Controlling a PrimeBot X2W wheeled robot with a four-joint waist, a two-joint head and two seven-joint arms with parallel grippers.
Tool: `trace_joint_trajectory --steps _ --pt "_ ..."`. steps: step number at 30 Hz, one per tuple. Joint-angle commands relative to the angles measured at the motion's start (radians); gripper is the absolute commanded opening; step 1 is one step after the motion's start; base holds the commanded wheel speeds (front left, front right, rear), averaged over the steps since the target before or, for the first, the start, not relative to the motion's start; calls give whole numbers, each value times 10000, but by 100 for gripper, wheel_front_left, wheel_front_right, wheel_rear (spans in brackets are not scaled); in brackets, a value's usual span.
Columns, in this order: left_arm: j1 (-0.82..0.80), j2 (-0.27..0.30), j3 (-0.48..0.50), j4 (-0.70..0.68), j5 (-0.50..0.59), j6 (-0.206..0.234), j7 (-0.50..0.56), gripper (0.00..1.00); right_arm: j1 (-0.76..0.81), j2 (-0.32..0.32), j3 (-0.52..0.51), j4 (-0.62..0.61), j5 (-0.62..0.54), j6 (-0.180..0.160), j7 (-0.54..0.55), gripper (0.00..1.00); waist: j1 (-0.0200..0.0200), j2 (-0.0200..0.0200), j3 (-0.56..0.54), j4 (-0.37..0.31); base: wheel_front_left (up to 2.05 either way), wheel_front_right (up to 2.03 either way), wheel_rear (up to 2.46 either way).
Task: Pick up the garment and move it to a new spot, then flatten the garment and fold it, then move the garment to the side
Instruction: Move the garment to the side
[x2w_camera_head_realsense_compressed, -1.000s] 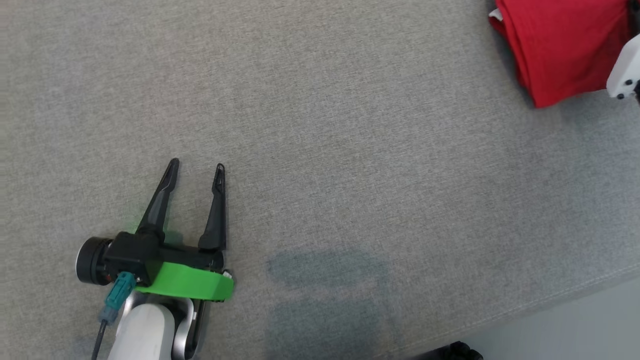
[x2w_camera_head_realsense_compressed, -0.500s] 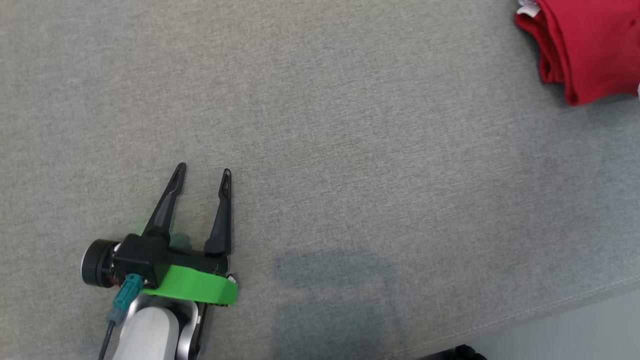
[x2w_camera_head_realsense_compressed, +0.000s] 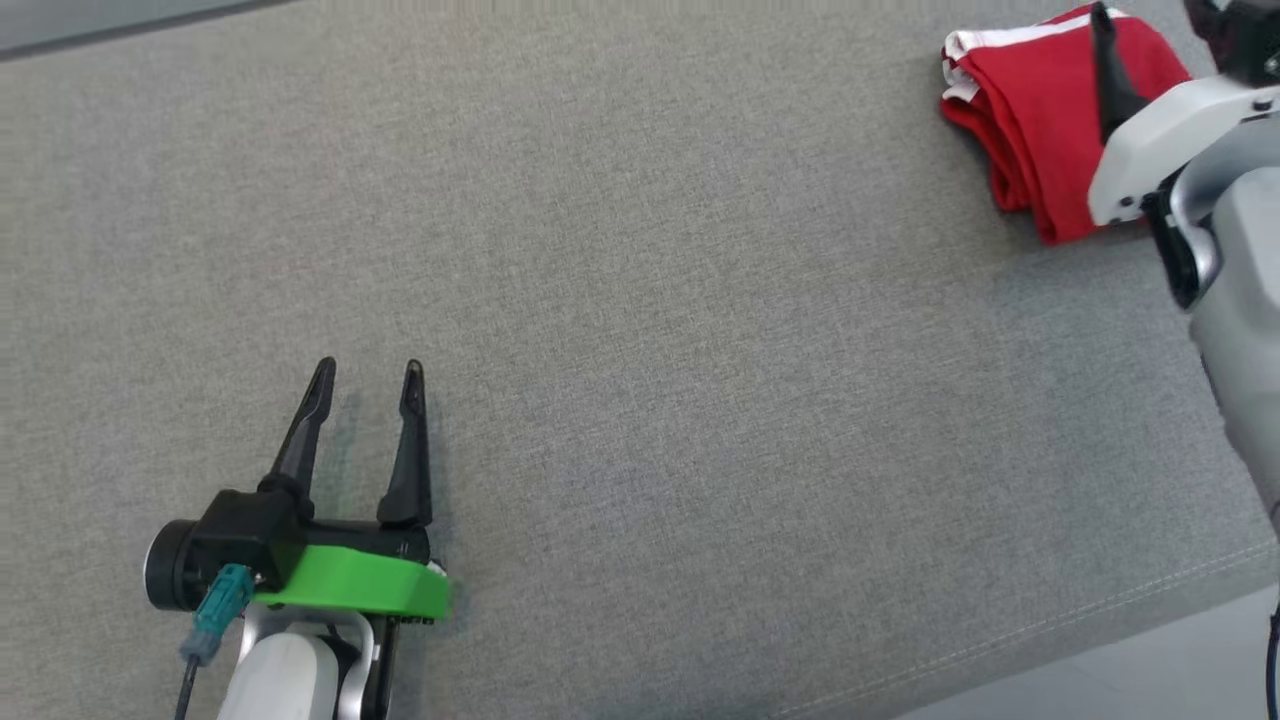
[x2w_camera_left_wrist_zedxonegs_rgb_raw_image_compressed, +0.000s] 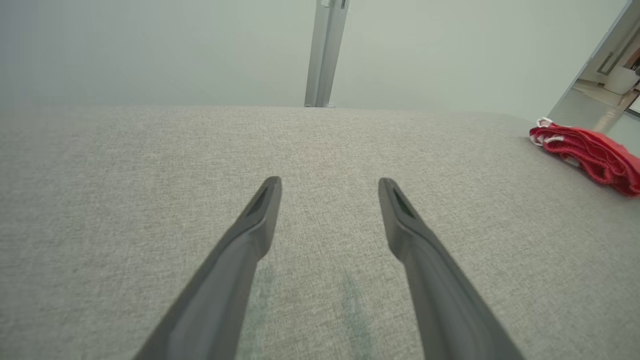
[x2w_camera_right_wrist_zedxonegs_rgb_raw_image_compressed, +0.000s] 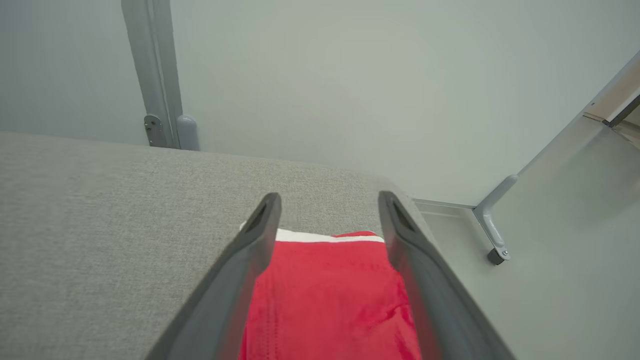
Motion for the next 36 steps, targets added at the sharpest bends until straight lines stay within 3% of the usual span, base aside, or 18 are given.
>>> trace_joint_trajectory --steps 1,8,15,25,30,36 --pt "173 -15 149 75 -123 72 -45 100 319 103 93 -287 39 -17 -34 100 0 0 -821 140 0 0 0" --pt "458 -142 920 374 -435 252 -99 100 1622 670 240 -1927 35 -17 -35 100 0 0 -1879 638 0 0 0" --pt "1081 -381 1467 469 -561 204 -95 100 3758 1395 -486 -3783 -82 -17 -36 100 0 0 -2657 1203 0 0 0" --pt "1875 -544 1591 469 -527 249 -87 100 7097 2716 -1764 -6302 -1577 -17 -36 100 0 0 -2957 1683 0 0 0" --pt "1957 -561 1618 402 -491 280 -87 100 8250 2942 -2048 -7263 -1941 -16 -37 100 0 0 -2883 1795 0 0 0" --pt "1831 -571 1613 367 -566 267 -87 100 8824 2963 -1723 -7755 -1430 -16 -37 100 0 0 -2818 1801 0 0 0"
